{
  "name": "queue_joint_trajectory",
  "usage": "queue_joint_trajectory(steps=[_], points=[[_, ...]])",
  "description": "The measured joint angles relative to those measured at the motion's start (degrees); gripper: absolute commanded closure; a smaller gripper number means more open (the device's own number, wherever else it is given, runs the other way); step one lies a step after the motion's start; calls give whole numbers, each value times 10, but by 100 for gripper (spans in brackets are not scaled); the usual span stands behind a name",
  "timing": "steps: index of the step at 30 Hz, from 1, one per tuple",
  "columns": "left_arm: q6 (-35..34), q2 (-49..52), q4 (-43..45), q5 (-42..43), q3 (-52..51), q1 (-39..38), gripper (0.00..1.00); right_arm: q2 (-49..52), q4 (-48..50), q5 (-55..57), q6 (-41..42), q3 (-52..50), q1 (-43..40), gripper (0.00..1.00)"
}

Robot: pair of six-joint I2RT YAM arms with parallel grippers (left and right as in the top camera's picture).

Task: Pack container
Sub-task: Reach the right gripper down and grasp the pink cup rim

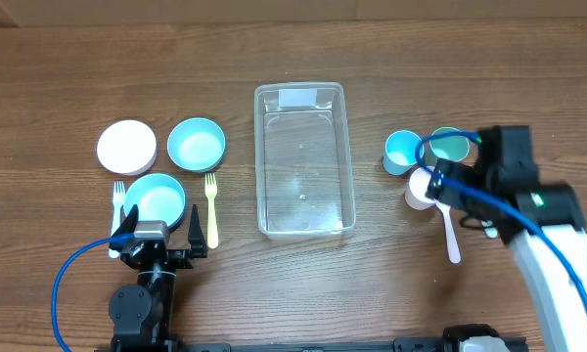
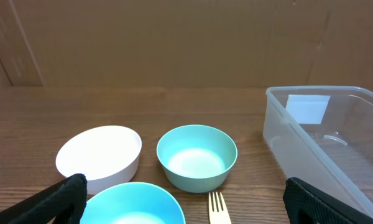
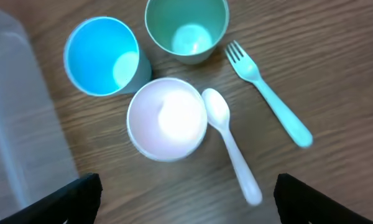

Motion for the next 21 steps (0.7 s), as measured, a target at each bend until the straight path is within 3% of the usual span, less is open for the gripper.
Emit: queue_joint_trajectory(steps=[6, 13, 16, 21], points=[[0, 0, 0, 0, 0, 0, 0, 177, 68, 11, 25, 0, 0, 31], [0, 0, 0, 0, 0, 0, 0, 191, 99, 14, 25, -8, -19, 33], [0, 0, 0, 0, 0, 0, 0, 192, 129, 8, 16, -45, -30, 53], [0, 0, 0, 0, 0, 0, 0, 192, 147, -2, 15, -63, -33, 77]])
